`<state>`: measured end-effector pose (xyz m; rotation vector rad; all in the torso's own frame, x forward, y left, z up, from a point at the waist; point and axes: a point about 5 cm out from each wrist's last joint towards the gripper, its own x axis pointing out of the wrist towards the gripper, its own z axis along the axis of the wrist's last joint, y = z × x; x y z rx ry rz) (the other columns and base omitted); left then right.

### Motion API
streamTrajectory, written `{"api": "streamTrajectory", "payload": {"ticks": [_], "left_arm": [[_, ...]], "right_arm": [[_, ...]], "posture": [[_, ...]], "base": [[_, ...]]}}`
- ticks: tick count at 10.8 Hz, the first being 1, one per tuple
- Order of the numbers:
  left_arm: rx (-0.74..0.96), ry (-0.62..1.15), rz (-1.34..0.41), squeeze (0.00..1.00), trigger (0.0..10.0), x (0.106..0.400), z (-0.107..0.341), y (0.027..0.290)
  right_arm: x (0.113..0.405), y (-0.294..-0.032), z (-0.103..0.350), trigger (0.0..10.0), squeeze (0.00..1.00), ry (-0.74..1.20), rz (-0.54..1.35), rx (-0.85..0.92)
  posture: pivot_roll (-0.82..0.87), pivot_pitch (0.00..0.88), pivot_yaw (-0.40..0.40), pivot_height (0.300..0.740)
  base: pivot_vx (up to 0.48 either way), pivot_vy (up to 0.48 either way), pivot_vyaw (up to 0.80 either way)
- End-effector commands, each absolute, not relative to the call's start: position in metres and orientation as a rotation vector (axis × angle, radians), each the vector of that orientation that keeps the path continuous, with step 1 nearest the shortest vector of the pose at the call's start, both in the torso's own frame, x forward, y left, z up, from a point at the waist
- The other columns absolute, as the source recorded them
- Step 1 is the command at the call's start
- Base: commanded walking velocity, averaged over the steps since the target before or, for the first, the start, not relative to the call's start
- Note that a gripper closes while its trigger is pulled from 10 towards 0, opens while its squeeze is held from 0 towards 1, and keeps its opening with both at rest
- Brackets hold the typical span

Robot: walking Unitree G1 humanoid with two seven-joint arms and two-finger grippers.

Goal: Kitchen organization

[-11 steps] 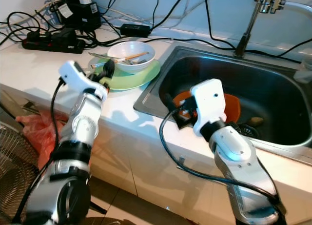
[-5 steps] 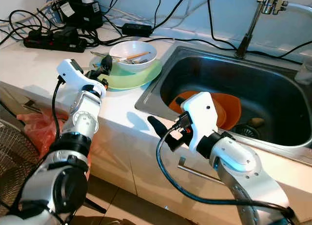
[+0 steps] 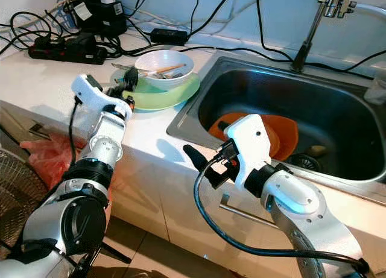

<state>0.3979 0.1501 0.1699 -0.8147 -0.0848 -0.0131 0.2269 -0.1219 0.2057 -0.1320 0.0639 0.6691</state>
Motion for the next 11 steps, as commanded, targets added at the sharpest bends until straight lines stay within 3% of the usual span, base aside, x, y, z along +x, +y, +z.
{"api": "streamTrajectory", "payload": {"ticks": [1, 11], "left_arm": [[-0.823, -0.113, -0.031, 0.0, 0.0, 0.4022, 0.18, 0.1489], [-0.826, -0.137, -0.023, 0.0, 0.0, 0.4049, 0.1824, 0.155]], "right_arm": [[0.2244, -0.1239, 0.2101, 10.0, 0.0, 0.051, 0.663, -0.136], [0.2226, -0.1241, 0.2084, 10.0, 0.0, 0.061, 0.656, -0.139]], "posture": [[-0.29, 0.0, 0.0, 0.74], [-0.29, 0.0, 0.005, 0.74]], "base": [[0.0, 0.0, 0.0], [0.0, 0.0, 0.0]]}}
